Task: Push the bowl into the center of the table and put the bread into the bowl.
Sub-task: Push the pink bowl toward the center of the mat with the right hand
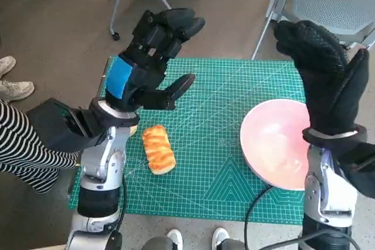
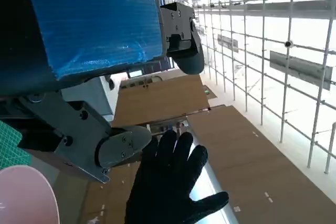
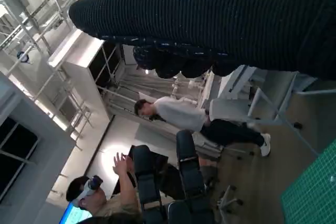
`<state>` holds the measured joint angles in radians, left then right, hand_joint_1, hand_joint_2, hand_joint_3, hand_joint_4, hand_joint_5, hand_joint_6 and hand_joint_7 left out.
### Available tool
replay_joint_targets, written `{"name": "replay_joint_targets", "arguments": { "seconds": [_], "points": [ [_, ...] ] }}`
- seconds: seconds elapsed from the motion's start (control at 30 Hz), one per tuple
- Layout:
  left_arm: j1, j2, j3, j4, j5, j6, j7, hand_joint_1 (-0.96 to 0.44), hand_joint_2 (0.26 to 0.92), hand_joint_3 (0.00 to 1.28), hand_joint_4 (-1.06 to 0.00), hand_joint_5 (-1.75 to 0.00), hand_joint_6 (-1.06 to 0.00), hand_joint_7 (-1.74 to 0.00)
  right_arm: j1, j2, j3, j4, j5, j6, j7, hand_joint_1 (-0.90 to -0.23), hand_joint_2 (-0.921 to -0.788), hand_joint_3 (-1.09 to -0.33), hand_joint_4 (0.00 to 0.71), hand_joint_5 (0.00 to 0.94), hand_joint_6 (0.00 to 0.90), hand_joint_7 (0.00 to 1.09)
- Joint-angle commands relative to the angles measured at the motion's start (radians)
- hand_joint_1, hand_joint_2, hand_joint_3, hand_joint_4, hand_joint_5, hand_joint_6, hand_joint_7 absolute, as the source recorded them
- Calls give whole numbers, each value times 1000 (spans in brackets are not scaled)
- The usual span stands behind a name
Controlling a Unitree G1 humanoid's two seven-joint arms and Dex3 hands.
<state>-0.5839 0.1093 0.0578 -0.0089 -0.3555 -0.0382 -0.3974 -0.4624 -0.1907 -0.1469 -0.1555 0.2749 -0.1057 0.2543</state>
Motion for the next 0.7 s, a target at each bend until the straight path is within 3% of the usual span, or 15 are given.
{"name": "replay_joint_targets", "arguments": {
  "seconds": [0.03, 0.2, 0.37, 0.53, 0.7],
  "points": [
    [6, -1, 5, -10, -1, -15, -3, -97, 639, 771, 1, -619, 1, -919, 11, 3, 9, 11, -4, 10, 0, -686, -921, -574, 194, 1, 114, 542],
    [11, 1, 3, -14, 6, -22, -2, -96, 637, 772, 1, -618, 1, -919, 23, -21, -16, 15, 16, 3, 22, -687, -921, -572, 202, 4, 112, 542],
    [20, 1, 0, -22, 11, -25, 1, -94, 635, 774, 1, -612, 1, -916, 55, -63, -89, 6, 61, 1, 42, -680, -921, -567, 199, 2, 92, 530],
    [27, 4, 3, -27, 14, -30, 6, -94, 634, 775, 1, -603, 1, -913, 114, -85, -161, -8, 58, -43, 25, -665, -921, -589, 185, 0, 80, 530],
    [30, 5, 5, -25, 16, -36, 11, -96, 632, 775, 1, -596, 1, -911, 182, -100, -237, 10, 59, -107, 15, -656, -921, -667, 162, 0, 45, 531]
  ]
}}
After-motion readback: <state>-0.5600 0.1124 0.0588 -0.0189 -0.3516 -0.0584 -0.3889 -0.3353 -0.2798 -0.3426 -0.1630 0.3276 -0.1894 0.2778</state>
